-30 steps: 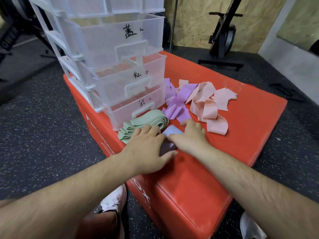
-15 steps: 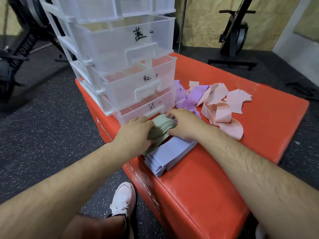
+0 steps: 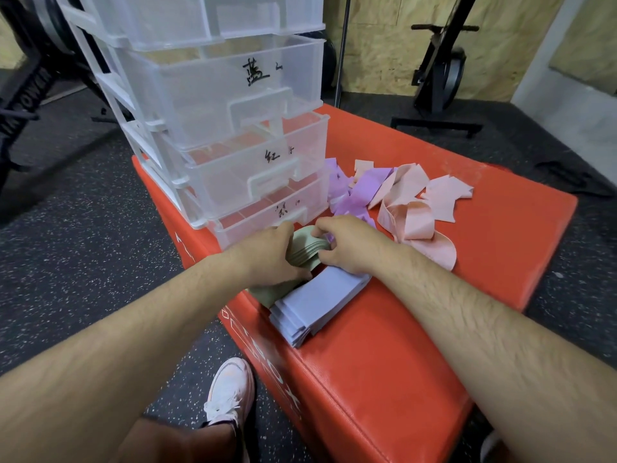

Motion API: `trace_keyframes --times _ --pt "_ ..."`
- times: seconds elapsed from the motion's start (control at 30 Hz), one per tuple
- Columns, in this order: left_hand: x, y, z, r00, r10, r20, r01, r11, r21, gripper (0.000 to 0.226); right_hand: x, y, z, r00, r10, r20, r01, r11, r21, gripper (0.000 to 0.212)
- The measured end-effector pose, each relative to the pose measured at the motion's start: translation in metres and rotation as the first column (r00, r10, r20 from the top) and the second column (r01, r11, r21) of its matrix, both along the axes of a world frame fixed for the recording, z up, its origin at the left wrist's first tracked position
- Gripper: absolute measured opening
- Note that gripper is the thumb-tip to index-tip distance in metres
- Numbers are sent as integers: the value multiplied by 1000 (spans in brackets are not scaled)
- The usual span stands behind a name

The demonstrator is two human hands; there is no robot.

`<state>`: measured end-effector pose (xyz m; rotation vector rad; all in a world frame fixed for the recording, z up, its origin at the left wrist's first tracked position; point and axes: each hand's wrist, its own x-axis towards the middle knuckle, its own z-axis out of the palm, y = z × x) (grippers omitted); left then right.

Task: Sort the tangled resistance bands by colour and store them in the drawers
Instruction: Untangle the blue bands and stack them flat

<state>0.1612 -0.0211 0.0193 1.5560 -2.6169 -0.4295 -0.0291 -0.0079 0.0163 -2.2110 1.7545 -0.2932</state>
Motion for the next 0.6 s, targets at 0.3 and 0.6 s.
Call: trace_keyframes --times 0.3,0.6 --pt "-5 -12 4 992 -34 122 30 999 35 56 -4 -5 -2 996 -38 85 38 999 -5 18" --pt "0 -8 1 987 -83 137 95 992 -88 43 -3 -4 -2 1000 -20 19 21 999 -37 33"
